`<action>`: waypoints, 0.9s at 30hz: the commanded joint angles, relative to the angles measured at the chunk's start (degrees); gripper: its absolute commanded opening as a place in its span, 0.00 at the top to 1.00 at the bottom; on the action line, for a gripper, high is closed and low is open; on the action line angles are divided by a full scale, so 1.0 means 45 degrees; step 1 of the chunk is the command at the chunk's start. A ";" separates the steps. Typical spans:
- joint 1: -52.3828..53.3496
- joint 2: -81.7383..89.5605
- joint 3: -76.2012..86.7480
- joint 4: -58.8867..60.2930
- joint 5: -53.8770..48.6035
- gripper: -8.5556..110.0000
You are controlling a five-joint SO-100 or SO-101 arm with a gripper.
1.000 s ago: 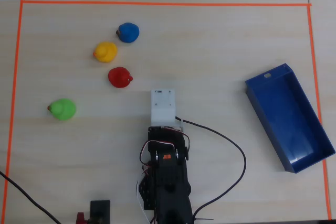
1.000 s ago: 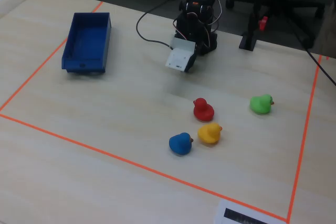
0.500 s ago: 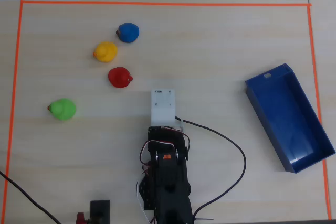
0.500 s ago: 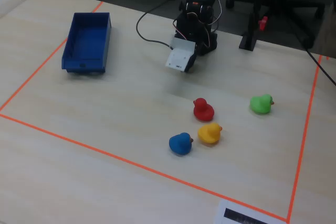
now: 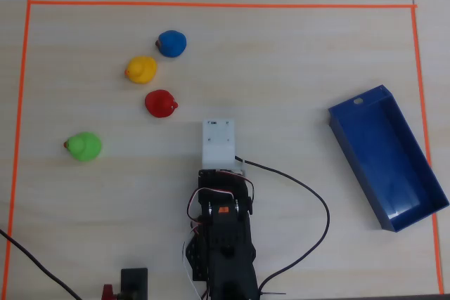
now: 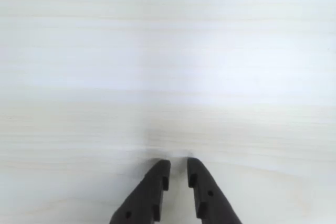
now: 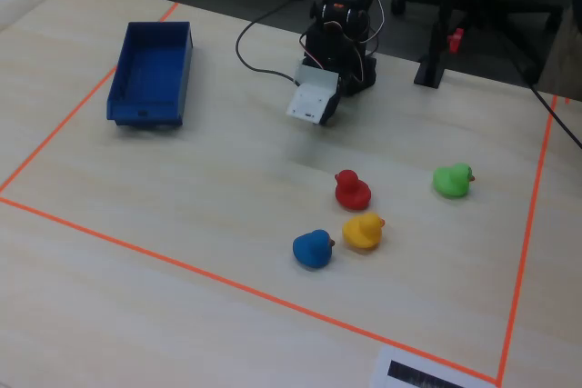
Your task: Grasp green duck and put it into box.
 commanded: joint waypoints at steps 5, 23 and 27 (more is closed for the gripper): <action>0.0137 0.0020 0.0000 0.0137 -0.0020 0.93; -0.4258 -0.0059 -0.3437 -0.0508 0.1797 0.93; -0.6934 -0.3594 -0.6699 -0.1426 0.3965 0.89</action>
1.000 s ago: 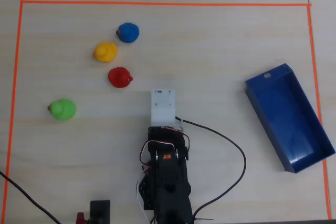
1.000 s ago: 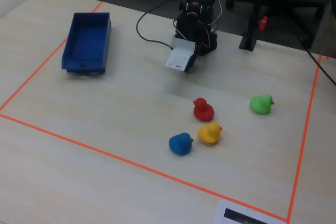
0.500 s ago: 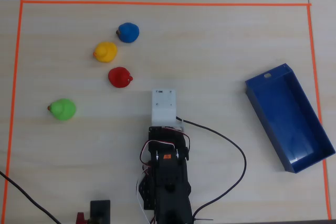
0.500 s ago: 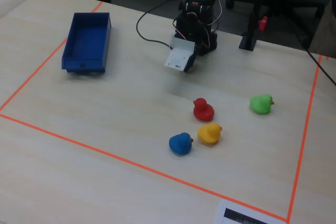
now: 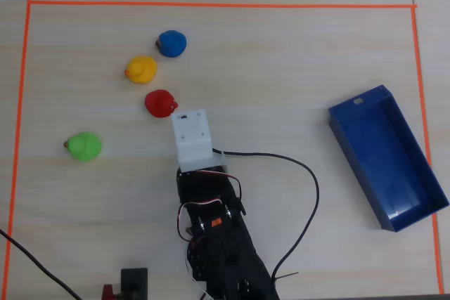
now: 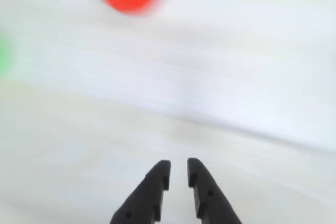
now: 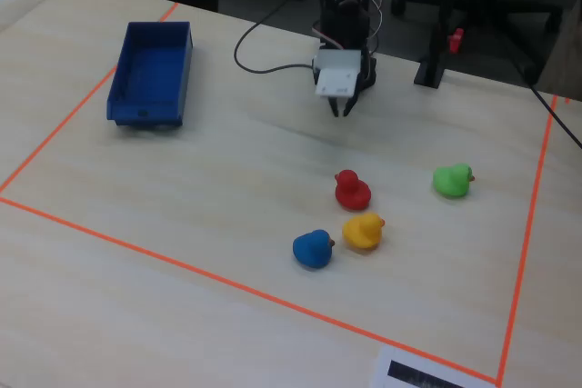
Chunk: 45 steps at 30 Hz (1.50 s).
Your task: Grasp green duck and put it into box.
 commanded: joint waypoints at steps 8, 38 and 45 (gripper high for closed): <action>-0.5000 -0.9453 -0.7773 -0.3301 0.2891 0.80; -0.6367 -1.6211 -0.3984 -1.6035 -0.0742 0.69; -0.6074 -1.7754 -0.5117 -1.6387 -0.0898 0.68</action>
